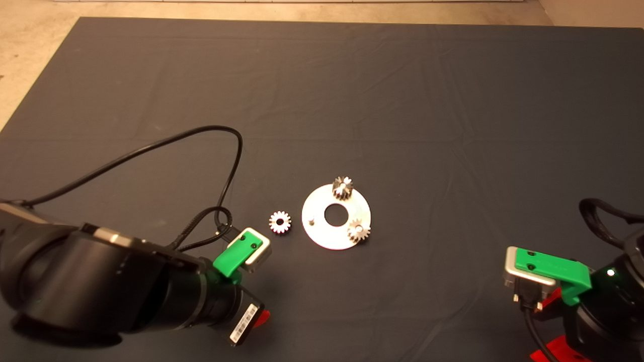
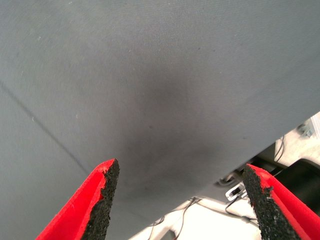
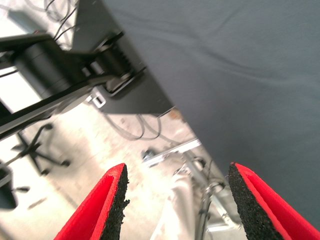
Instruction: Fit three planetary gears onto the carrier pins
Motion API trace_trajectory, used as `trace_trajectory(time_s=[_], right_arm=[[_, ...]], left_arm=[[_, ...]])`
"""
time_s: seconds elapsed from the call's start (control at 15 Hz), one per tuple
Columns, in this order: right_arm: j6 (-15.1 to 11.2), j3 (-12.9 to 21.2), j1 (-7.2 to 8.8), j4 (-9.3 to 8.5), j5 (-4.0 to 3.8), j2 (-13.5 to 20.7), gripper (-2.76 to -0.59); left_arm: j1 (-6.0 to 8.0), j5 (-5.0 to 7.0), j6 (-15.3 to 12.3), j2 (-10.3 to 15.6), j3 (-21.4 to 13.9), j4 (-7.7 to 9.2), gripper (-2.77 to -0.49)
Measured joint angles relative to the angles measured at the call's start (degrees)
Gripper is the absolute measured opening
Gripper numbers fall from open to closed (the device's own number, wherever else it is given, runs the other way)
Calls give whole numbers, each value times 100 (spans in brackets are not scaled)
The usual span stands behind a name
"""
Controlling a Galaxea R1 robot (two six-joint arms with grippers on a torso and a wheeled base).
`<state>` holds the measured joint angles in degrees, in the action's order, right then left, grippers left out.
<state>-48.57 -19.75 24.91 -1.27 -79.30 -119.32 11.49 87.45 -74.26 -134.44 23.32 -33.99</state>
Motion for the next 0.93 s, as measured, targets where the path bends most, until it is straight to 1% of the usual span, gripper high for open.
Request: trace_trajectory(time_s=[0.07,0.13,0.27,0.4,0.47,0.53,0.6,0.67,0.73,0.8,0.87,0.93], right_arm=[[0,3,-32,87,4,-5,-189],[0,3,-129,173,11,-13,-189],[0,5,-193,193,22,-20,-189],[-2,3,-190,196,20,-20,-189],[-2,3,-211,207,13,-20,-189],[-2,3,-234,239,6,-24,-189],[-2,3,-250,328,2,-41,-189],[-18,3,-312,437,-5,-85,-189],[-22,-3,-446,549,-24,-170,-189],[-33,-7,-590,651,-55,-319,-189],[-38,-30,-641,683,-105,-450,-189],[-40,-82,-633,694,-164,-531,-189]], left_arm=[[23,0,246,-31,132,65,-151],[67,-15,621,-49,309,166,-151],[110,3,1292,-57,808,374,-151],[263,10,1833,-212,1315,570,-151],[360,6,2002,-313,1499,644,-151],[450,1,2100,-386,1605,743,-151],[515,1,2156,-436,1689,845,-151],[570,3,2239,-498,1791,990,-151],[637,1,2276,-534,1862,1121,-151],[713,1,2309,-553,1917,1216,-151],[775,-1,2342,-565,1965,1288,-151],[821,-1,2373,-582,1994,1321,-151]])
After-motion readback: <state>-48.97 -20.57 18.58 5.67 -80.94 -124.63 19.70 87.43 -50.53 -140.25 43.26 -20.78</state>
